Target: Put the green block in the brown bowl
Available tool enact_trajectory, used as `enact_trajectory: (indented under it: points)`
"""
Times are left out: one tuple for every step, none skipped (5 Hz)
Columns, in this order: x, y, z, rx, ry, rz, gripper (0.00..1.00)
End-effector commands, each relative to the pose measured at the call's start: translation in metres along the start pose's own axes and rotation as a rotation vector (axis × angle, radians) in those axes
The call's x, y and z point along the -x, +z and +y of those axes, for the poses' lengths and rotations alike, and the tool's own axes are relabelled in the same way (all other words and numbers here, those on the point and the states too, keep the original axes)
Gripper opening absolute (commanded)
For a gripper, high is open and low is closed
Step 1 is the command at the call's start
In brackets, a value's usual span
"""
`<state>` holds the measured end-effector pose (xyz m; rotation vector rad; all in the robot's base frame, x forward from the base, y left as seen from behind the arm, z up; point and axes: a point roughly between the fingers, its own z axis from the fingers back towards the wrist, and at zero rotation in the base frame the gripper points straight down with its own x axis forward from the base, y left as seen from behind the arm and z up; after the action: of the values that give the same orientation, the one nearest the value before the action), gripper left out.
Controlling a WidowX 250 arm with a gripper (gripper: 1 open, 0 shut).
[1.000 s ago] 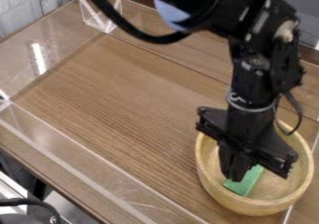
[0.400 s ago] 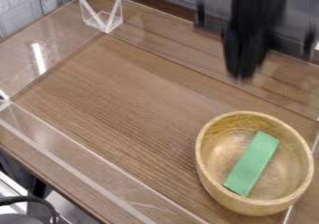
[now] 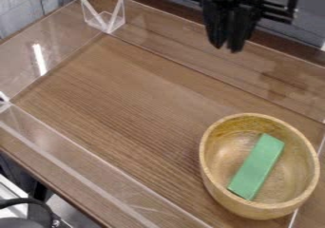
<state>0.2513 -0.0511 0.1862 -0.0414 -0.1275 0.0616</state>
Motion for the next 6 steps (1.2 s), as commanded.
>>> enact_trajectory:
  points:
    - [-0.007, 0.015, 0.005, 0.01, 0.016, -0.086, 0.0]
    - [-0.005, 0.005, 0.004, 0.005, 0.022, -0.091, 0.0]
    - [-0.005, 0.0, 0.005, -0.001, 0.026, -0.101, 0.0]
    - [-0.008, -0.001, 0.01, -0.009, 0.035, -0.114, 0.0]
    - [-0.011, -0.003, 0.015, -0.017, 0.041, -0.127, 0.0]
    - [-0.015, -0.005, 0.022, -0.026, 0.047, -0.139, 0.0]
